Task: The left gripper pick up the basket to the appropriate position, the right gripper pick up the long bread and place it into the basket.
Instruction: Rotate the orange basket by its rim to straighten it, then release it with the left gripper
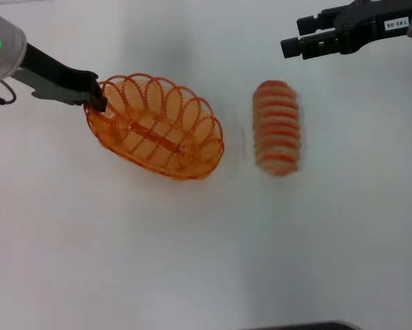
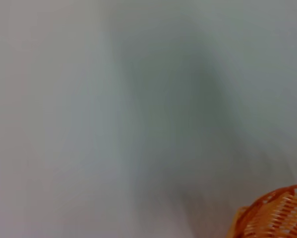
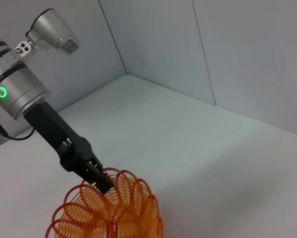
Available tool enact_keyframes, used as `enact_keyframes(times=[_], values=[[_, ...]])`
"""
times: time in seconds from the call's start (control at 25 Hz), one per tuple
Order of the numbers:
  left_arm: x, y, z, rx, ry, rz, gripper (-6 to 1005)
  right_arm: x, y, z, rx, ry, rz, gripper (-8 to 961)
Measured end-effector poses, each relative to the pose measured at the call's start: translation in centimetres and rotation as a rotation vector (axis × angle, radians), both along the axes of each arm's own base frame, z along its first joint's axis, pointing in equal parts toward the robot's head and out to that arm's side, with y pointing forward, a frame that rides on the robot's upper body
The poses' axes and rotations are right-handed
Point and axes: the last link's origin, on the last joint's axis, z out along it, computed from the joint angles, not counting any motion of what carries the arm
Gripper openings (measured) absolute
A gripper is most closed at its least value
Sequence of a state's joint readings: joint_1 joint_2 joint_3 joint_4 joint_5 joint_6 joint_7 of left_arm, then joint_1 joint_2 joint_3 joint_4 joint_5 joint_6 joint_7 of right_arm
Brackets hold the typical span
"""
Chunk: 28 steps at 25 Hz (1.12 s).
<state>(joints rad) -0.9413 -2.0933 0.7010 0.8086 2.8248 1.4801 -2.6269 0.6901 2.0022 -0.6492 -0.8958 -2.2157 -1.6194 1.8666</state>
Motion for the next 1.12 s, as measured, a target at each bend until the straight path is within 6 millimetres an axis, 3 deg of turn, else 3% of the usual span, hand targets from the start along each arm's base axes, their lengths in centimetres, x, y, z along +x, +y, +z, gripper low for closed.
enact_keyframes(times=[0.44, 1.12], values=[[-1.2, -0.4, 0.4, 0.055, -0.083, 0.093, 98, 0.0, 0.7, 0.5, 0.031, 0.009, -0.048, 759], [-3.7, -1.1, -1.0, 0.192, -0.194, 0.168, 93, -0.1, 1.2, 0.3, 0.054, 0.009, -0.073, 760]])
